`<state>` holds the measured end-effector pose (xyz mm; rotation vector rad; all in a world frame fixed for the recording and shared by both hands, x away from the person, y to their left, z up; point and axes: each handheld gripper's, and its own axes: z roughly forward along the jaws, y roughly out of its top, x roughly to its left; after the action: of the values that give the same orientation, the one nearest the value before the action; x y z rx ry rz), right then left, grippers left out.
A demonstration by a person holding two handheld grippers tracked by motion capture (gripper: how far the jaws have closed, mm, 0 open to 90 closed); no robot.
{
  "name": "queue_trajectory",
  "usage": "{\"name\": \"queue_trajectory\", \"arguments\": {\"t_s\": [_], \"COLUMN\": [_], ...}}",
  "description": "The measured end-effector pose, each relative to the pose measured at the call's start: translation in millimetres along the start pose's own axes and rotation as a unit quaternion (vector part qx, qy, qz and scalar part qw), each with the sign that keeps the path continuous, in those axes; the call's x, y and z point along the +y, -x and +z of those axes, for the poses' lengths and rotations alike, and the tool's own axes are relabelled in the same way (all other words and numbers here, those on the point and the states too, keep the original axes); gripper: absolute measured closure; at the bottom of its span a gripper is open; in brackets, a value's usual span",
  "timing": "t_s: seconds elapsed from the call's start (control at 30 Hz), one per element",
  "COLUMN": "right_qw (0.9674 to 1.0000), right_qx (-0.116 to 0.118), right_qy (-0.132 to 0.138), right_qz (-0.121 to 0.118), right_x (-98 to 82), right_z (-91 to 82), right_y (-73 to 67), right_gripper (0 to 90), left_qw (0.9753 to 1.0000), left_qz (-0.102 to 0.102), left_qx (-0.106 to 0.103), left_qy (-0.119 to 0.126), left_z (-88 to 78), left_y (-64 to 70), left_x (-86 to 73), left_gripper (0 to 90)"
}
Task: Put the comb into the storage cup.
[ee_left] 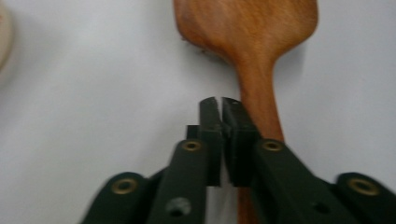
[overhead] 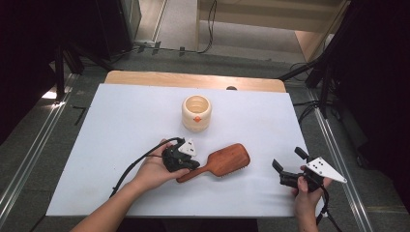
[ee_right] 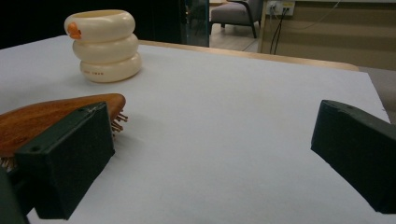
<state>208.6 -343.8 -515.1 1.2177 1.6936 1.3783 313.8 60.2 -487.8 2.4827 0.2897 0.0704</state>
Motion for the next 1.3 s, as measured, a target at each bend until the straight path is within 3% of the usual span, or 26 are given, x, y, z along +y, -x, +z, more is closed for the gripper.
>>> {"name": "queue_trajectory", "arguments": {"t_s": [0.1,0.23,0.33,0.47,0.6,0.77,0.9,1.07,1.13,1.3], "right_qw": [1.0,1.0,1.0,1.0,1.0,1.0,1.0,1.0,1.0,1.0], "right_qx": [-0.001,-0.001,0.0,-0.001,-0.001,-0.001,-0.001,-0.002,-0.004,-0.004], "right_qy": [0.0,0.0,0.0,-0.001,0.0,-0.001,0.0,-0.002,-0.002,-0.004], "right_qz": [0.0,0.001,0.002,0.002,0.002,0.003,0.004,0.004,0.003,0.003], "right_x": [0.0,0.0,0.0,0.0,0.0,-0.1,-0.1,0.0,0.1,0.0], "right_z": [-0.1,0.1,0.2,0.0,0.1,0.0,-0.2,0.4,0.5,0.4], "right_y": [0.2,0.4,0.5,0.5,0.3,0.5,0.7,-0.1,-0.3,0.0], "right_gripper": [0.0,0.0,0.0,0.0,0.0,0.0,0.0,0.0,0.0,0.0], "left_qw": [0.9994,0.9985,0.9989,0.9994,0.9993,0.9993,0.9993,0.9993,0.9996,0.9997], "left_qz": [-0.022,-0.027,-0.023,-0.008,-0.013,-0.017,0.001,-0.008,-0.004,-0.019], "left_qx": [-0.005,-0.014,-0.037,-0.03,-0.02,-0.014,0.005,0.001,-0.001,-0.013], "left_qy": [0.026,0.046,0.019,-0.013,-0.028,-0.031,-0.036,-0.036,-0.029,-0.009], "left_z": [-9.4,-18.9,-14.4,-1.3,9.6,18.1,24.1,24.2,23.8,23.3], "left_y": [-1.2,2.1,5.6,11.4,13.1,15.1,21.1,19.5,19.8,15.7], "left_x": [2.4,8.7,13.2,15.6,17.8,22.7,25.4,24.4,23.6,18.2], "left_gripper": [78.9,74.1,66.6,61.3,61.1,64.5,69.1,71.1,71.7,72.2]}}
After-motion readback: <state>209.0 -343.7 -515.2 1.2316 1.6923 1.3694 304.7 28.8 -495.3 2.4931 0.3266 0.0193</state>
